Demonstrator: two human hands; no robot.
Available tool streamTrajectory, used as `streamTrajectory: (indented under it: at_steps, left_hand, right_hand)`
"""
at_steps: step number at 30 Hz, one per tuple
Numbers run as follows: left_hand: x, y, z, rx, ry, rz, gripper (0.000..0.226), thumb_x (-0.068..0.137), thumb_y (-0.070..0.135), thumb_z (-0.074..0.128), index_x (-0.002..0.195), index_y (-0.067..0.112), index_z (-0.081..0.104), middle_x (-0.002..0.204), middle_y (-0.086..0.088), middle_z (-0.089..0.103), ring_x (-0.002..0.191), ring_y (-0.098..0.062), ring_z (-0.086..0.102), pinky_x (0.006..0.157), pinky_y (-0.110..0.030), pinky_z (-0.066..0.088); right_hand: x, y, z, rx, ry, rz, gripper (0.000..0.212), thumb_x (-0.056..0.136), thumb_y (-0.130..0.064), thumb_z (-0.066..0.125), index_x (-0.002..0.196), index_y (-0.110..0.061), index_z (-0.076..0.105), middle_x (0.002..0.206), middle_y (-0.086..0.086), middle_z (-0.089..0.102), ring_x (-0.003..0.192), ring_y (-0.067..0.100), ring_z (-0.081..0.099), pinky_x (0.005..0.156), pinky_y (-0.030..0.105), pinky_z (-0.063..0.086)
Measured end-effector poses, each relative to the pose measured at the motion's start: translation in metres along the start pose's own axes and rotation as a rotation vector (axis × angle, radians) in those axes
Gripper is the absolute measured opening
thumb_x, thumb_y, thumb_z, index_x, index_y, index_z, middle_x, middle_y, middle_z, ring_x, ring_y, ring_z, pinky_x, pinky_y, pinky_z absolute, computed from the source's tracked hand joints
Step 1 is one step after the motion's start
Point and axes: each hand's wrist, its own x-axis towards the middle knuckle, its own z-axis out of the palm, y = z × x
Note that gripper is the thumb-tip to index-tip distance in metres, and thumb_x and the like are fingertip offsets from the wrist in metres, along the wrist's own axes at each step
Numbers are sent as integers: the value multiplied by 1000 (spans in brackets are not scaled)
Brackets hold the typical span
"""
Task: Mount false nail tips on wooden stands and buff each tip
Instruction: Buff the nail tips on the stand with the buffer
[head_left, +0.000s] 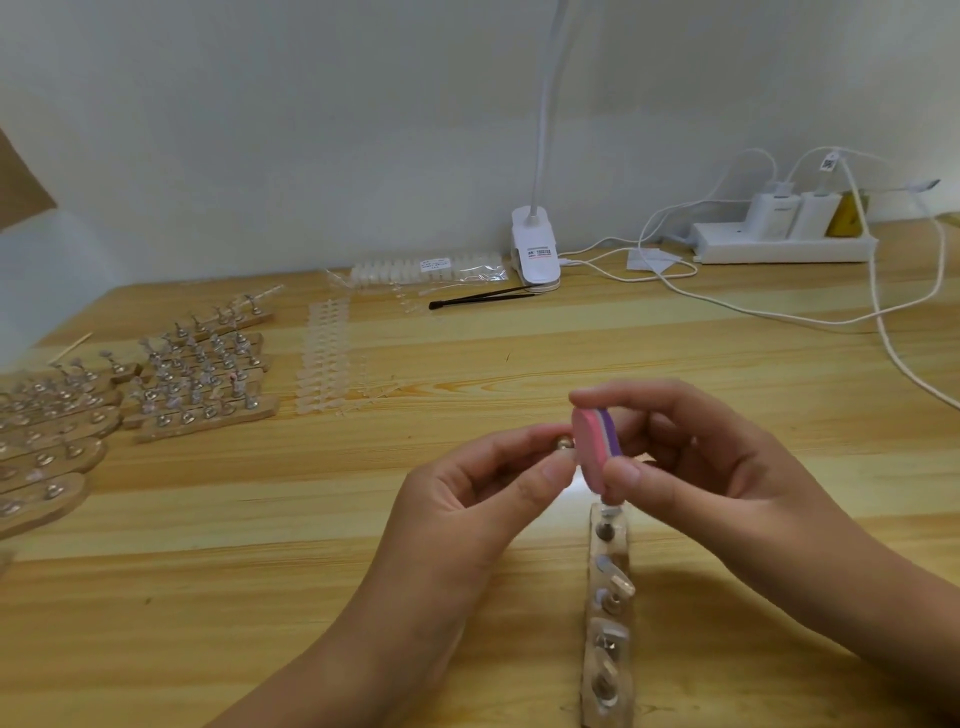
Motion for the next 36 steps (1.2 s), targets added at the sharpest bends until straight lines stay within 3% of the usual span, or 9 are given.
streamTrajectory:
  at_steps: [6,12,15,21,36]
  left_hand:
    - [-1,-2,3,-25,19,-36,36,72,35,77,107,25,75,108,-2,74,109,-13,67,89,-14,48]
    - [2,-4,4,-103,108,-76,38,63,34,82,100,25,77,103,-6,75,104,-16,68,90,-24,50]
    - [1,-4,4,-108,89,-70,38,64,34,82,101,25,76,105,-4,75,104,-13,68,89,-19,51]
    - [0,-4,5,-135,73,-78,39,66,35,79,103,23,76,105,-4,75,102,-12,69,87,-15,49]
    - [1,-4,4,-182,83,-83,36,64,27,83,99,21,77,100,-3,75,92,-7,69,80,-13,50]
  right_hand:
    - [0,5,3,75,58,-27,35,77,-27,69,111,-28,61,88,-1,68,82,11,68,74,21,54]
    - [-3,12,11,77,-1,-34,32,82,-19,77,104,-24,55,94,12,70,83,18,69,70,20,53]
    - [-1,12,8,3,108,-95,37,81,-23,78,107,-20,52,93,9,69,85,20,70,74,24,56]
    - [-1,12,10,-117,113,-182,37,81,-28,72,110,-19,51,93,-2,69,84,19,68,78,26,56]
    - [0,12,10,-98,106,-206,36,82,-22,72,111,-17,52,95,4,68,87,21,68,81,27,55]
